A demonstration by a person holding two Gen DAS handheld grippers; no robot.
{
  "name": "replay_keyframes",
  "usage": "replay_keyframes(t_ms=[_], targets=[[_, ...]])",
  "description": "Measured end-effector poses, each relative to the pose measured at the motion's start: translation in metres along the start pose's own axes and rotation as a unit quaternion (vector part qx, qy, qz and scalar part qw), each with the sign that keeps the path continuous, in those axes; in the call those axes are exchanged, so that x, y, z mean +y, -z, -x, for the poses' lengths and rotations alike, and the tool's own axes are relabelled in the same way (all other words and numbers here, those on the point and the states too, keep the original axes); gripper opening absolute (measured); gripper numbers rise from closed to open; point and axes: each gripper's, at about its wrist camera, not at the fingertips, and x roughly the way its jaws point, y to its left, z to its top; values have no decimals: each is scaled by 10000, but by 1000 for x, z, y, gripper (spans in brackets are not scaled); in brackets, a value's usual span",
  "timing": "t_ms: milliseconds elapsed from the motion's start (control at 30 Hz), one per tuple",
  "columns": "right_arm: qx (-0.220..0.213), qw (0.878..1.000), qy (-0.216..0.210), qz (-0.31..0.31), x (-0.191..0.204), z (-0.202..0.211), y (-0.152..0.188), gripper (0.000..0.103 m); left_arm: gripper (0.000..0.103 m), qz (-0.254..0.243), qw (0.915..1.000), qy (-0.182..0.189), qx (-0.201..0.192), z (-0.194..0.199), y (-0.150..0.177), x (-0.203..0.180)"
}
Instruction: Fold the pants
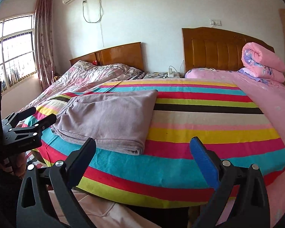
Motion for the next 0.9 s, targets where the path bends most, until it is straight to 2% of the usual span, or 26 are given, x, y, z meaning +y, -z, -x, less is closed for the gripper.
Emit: replay_keyframes(t_ms=[900], targets=[[31, 10000, -36, 28, 1, -3, 0, 96, 102, 113, 9999, -33, -1, -1, 1, 8]])
